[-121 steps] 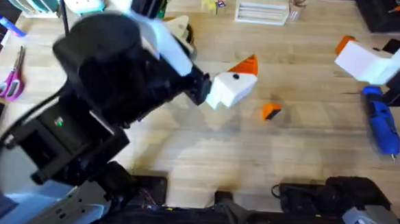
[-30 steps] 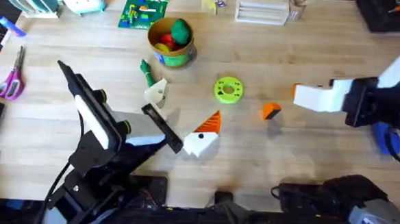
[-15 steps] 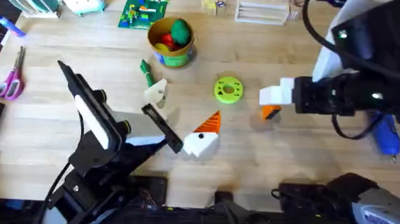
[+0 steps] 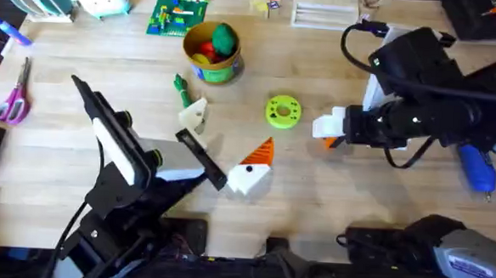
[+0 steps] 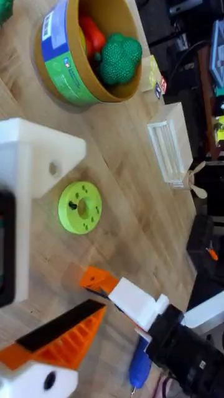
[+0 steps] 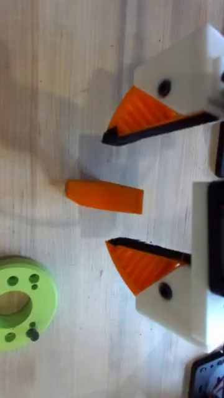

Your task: Pick up the gripper from the table and insert it into the empty holder that is missing its gripper. Then pick up a screw, insert it into the mounting hole, and use the screwdriver to tighten it. Finally, clean up the table by picking up the vegetable and placing it into the bucket.

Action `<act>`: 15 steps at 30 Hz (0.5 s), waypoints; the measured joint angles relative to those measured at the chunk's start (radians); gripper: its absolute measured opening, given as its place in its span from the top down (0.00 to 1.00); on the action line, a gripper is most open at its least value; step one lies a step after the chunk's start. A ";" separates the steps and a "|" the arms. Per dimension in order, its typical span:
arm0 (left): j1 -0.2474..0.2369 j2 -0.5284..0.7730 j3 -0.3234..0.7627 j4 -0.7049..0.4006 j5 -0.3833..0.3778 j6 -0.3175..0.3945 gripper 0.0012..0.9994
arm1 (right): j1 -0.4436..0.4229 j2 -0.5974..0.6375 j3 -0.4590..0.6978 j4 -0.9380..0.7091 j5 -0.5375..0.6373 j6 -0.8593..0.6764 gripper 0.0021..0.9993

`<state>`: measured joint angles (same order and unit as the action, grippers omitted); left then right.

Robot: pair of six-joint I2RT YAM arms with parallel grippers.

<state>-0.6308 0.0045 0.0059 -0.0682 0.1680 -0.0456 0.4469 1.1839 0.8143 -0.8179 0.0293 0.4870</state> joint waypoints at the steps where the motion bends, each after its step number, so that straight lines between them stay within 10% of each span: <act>1: 0.000 0.000 0.000 0.000 0.000 0.000 0.01 | 0.000 0.000 0.000 -0.001 0.000 0.000 0.11; 15: 0.000 0.000 0.000 0.000 0.000 0.000 0.01 | 0.000 0.000 -0.022 0.011 -0.001 0.000 0.71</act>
<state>-0.6308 0.0044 0.0059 -0.0685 0.1680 -0.0456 0.4469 1.1839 0.7925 -0.8067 0.0288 0.4873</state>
